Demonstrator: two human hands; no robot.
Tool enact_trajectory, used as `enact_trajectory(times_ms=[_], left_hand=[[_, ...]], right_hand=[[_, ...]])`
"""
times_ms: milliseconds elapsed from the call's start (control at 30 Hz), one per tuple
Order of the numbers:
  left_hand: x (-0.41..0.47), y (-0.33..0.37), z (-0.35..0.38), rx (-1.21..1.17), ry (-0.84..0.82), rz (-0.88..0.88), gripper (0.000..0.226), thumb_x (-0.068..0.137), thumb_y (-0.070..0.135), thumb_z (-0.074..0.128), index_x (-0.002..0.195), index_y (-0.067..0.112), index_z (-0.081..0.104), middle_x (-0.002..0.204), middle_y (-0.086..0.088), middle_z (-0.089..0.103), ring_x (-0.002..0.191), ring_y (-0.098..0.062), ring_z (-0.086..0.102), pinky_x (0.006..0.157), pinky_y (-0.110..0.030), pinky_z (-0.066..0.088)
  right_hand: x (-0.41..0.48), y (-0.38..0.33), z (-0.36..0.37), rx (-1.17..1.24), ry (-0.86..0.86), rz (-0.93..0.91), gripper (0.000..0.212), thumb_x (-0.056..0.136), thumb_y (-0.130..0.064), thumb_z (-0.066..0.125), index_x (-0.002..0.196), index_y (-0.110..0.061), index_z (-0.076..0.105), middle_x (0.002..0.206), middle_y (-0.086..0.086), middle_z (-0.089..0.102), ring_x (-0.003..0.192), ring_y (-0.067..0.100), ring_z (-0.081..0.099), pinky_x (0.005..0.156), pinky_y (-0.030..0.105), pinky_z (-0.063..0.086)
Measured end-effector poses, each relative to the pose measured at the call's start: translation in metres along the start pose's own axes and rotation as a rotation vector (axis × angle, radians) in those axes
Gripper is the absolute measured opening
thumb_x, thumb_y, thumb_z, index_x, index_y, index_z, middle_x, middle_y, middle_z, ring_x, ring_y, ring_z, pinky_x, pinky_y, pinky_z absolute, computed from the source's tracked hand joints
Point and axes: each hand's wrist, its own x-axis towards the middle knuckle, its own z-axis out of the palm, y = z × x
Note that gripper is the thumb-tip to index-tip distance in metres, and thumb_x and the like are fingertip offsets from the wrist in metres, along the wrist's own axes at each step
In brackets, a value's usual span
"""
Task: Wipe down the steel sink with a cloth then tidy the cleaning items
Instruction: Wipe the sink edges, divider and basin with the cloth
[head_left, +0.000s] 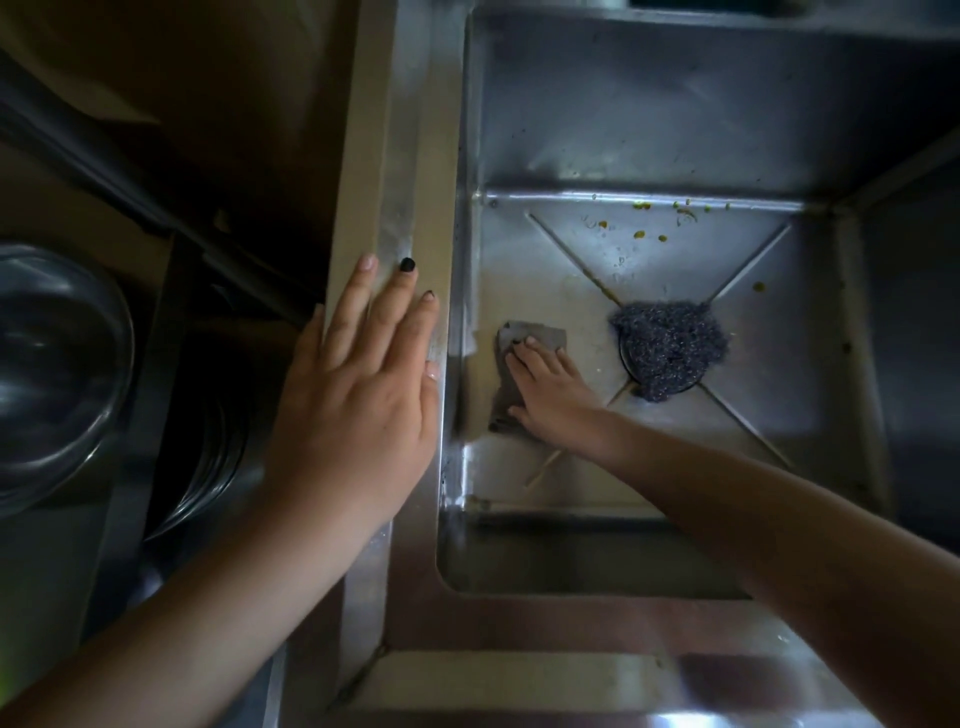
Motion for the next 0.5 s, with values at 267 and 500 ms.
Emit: enact_trajectory(times_ms=[267,500], left_hand=[[0.0,-0.001,0.002,-0.009,-0.011,0.006,0.05,0.092,0.027,0.028,0.135,0.006,0.044,0.145,-0.012,0.039,0.14,-0.03,0.025,0.105,-0.055,0.034],[-0.001,-0.001,0.002,-0.019,0.003,0.003,0.049,0.092,0.026,0.029,0.135,0.008,0.043,0.145,-0.011,0.039,0.14,-0.029,0.025,0.105,-0.054,0.034]], right_hand=[[-0.019,0.008,0.006,-0.061,-0.075,-0.111,0.077,0.09,-0.038,0.054,0.148,-0.008,0.014,0.157,0.008,0.008,0.145,0.022,0.001,0.118,0.039,0.009],[0.003,0.008,-0.015,-0.102,-0.049,-0.098,0.072,0.091,-0.029,0.056,0.146,-0.005,0.017,0.155,0.012,0.008,0.144,0.027,0.005,0.116,0.042,0.015]])
